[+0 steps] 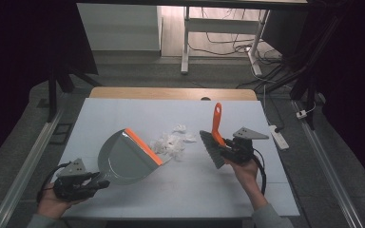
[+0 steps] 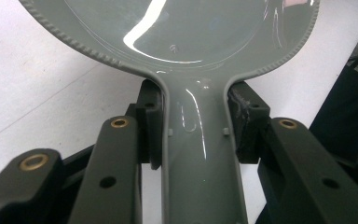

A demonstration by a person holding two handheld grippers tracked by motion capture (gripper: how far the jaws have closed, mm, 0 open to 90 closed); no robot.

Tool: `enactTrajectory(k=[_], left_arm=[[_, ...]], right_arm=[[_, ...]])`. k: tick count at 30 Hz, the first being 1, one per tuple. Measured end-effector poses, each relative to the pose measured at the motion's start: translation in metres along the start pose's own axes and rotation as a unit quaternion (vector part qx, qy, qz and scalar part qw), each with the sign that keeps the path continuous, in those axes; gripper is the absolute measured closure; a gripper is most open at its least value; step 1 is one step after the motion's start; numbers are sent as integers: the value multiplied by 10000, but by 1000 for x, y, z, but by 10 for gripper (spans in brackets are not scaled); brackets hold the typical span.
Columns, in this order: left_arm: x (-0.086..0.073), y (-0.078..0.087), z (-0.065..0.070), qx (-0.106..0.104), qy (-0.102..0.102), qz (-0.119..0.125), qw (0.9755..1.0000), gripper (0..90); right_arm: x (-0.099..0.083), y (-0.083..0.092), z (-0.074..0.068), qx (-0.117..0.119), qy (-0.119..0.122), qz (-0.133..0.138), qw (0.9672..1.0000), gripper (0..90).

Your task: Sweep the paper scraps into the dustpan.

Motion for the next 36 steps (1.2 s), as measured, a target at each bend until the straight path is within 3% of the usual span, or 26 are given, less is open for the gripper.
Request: enactTrajectory(k=[4,6,11,14,18,21,29,30,36], left_arm=[[-4,-1,-2,-48,12,-67,10000,616],[-9,-5,-3,-99,-77,-260,9996,616],[-16,-9,-6,-165,-58,-444,9989,615],[-20,-15,-15,-224,-44,-624,9978,615],[-16,-19,-22,-350,-76,-622,9974,615],[-14,-23,-29,-451,-104,-664,9967,615],[-15,-26,-32,-594,-173,-768,9951,615],[-15,-27,-32,-625,-187,-777,9948,615],[-13,-26,-32,-720,-208,-874,9934,615]], right_arm=[[1,-13,-3,4,4,-82,10000,697],[2,-17,-5,28,20,-96,9999,697],[6,-21,-4,-61,89,-95,9999,697],[10,-22,-3,-94,86,-20,9999,697],[18,-26,-2,-170,97,-23,9998,697],[29,-39,-1,-203,46,-32,9998,697],[39,-60,4,-404,-15,-140,9991,697],[40,-65,9,-536,-65,-147,9984,698],[41,-79,23,-772,-182,-290,9964,698]])
Point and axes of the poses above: each handheld gripper's, and its own axes: y roughly backward along the jaws, x roughly out of its top, z roughly to its right, the point moved 6 cm from there along -y, roughly forward along the jaws, and after that the axes turned 9 degrees about -y, right-handed, at the moved point
